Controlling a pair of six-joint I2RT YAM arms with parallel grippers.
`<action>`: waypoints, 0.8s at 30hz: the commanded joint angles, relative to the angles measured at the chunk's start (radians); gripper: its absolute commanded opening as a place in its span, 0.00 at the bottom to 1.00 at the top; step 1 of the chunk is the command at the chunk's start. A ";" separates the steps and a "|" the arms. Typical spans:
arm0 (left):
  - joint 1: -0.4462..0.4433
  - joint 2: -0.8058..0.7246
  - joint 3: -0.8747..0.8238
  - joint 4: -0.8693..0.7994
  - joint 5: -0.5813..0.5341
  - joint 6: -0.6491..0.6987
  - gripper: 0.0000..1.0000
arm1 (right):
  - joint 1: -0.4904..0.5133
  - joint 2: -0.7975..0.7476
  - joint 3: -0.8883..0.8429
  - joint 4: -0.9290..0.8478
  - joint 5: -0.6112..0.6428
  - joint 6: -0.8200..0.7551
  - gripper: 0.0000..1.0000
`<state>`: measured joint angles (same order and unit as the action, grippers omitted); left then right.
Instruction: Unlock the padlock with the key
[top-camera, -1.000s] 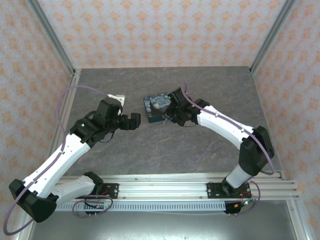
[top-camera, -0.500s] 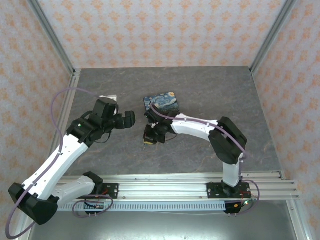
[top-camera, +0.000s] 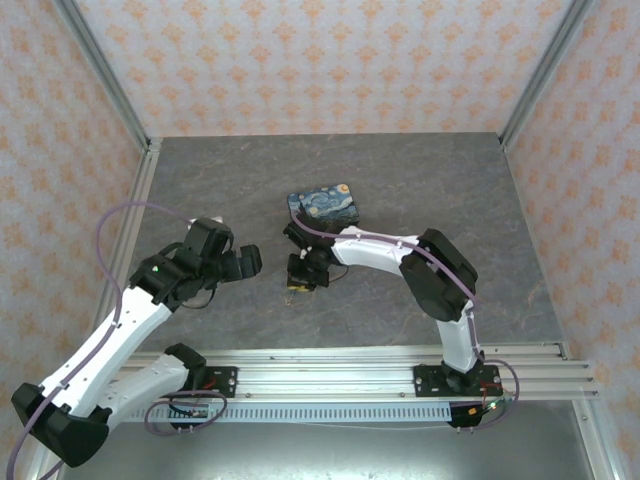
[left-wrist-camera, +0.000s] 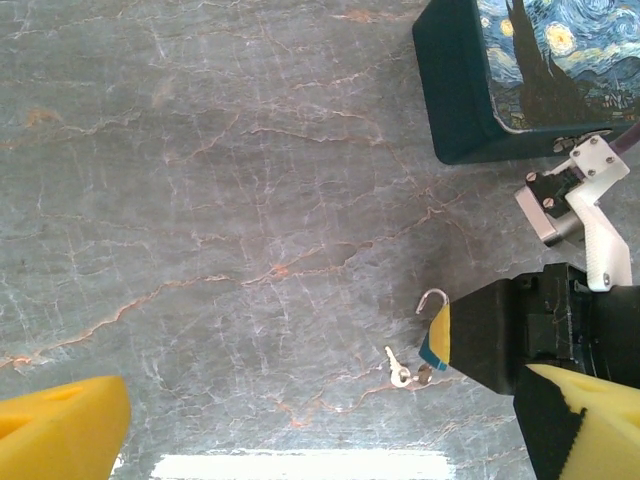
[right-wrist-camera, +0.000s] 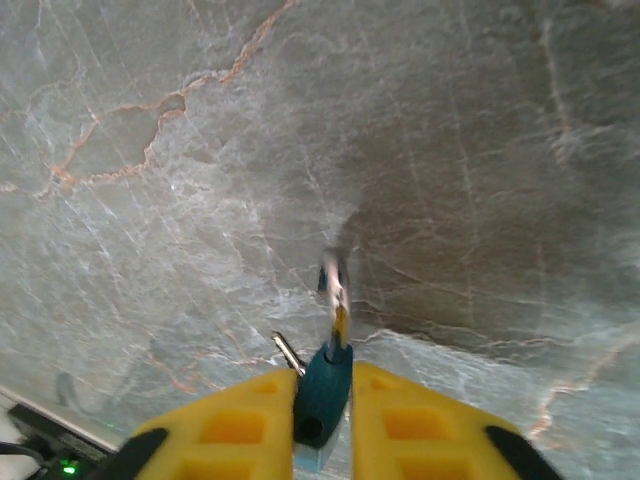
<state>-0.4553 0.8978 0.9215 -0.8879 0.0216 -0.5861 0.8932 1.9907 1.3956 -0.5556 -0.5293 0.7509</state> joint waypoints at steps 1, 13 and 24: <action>0.011 -0.014 -0.011 -0.040 -0.006 -0.035 1.00 | -0.013 -0.005 0.031 -0.091 0.065 -0.068 0.27; 0.013 0.061 0.050 -0.010 -0.044 0.014 1.00 | -0.076 -0.207 0.030 -0.195 0.141 -0.147 0.52; 0.094 0.178 0.238 0.117 -0.127 0.259 1.00 | -0.343 -0.566 -0.035 -0.232 0.388 -0.298 0.91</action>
<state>-0.3882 1.0592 1.0977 -0.8360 -0.0425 -0.4294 0.6067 1.4879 1.3956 -0.7483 -0.2642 0.5175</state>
